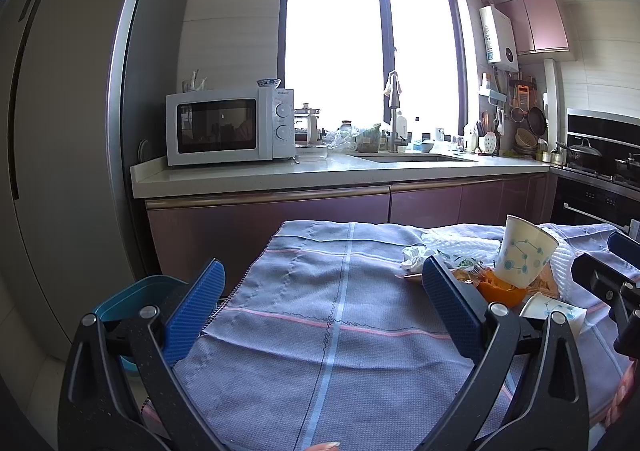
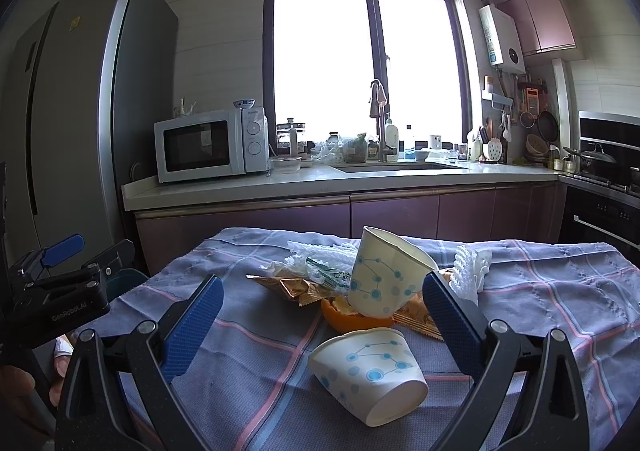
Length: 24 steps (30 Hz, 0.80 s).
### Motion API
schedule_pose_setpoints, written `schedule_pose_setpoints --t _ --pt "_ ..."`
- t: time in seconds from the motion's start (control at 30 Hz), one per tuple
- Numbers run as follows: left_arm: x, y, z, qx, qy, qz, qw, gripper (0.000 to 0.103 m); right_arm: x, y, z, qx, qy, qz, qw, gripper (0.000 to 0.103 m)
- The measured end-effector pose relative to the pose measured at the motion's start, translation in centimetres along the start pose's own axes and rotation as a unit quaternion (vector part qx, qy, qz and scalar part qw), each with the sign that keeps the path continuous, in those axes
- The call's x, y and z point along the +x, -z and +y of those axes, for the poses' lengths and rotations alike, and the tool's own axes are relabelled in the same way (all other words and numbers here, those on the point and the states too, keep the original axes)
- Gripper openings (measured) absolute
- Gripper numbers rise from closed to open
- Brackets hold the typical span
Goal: Collect trash
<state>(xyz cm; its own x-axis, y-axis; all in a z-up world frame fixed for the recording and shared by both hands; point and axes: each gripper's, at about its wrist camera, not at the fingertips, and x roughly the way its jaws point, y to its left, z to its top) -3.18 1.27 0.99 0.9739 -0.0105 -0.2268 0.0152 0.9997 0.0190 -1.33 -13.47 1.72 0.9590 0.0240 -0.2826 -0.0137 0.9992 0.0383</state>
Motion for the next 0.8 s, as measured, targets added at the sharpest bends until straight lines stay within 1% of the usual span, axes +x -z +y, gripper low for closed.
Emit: schedule_pose_setpoints --t 0.4,0.57,0.8 --pt "0.2 0.1 -0.1 -0.001 0.001 0.005 1.0000 0.097 0.2 0.3 -0.5 0.005 -0.002 0.005 1.000 0.096" --pt "0.7 0.4 -0.5 0.001 0.005 0.014 0.9999 0.097 0.3 0.6 -0.9 0.011 -0.002 0.009 1.000 0.096" --pt "1.6 0.8 -0.8 0.003 0.017 0.030 0.9994 0.097 0.9 1.3 -2.0 0.019 0.003 0.033 0.999 0.096"
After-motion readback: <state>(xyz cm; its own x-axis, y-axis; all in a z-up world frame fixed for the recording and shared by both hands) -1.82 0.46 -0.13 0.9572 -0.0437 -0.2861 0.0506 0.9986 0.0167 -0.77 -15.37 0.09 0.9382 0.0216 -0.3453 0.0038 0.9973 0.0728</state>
